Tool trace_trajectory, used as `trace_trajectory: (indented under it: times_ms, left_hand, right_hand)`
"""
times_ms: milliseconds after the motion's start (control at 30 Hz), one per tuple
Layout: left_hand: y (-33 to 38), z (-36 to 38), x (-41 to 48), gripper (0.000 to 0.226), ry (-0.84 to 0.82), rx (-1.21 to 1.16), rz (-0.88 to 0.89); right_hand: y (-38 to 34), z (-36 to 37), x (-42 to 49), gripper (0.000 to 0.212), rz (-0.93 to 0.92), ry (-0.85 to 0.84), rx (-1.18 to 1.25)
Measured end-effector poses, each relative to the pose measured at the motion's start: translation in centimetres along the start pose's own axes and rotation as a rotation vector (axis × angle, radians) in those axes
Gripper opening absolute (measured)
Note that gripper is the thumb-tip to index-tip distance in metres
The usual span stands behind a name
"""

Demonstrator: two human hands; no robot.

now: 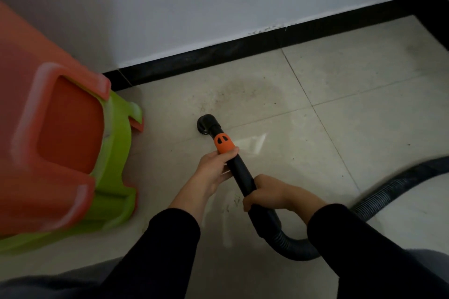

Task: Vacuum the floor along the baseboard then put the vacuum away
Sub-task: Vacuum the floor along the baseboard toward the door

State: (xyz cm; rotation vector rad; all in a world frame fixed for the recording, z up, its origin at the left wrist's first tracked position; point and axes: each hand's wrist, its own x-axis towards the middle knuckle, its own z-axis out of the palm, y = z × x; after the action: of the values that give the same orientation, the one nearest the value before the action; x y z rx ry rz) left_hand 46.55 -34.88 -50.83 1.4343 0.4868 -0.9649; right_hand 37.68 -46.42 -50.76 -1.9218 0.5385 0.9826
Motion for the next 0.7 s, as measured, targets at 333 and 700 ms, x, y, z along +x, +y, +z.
trace_trajectory:
  times_ms: [333,700]
  left_hand:
    - [-1.3,-2.7,-0.8,0.024,0.107,-0.087,0.04]
    - [-1.4,-5.7,-1.4,0.025,0.253,-0.226,0.012]
  right_hand:
    - [-1.2,1.8,0.4,0.018,-0.033,-0.03,-0.071]
    - [-3.2,3.3,0.7,0.023,-0.069,-0.076,-0.215]
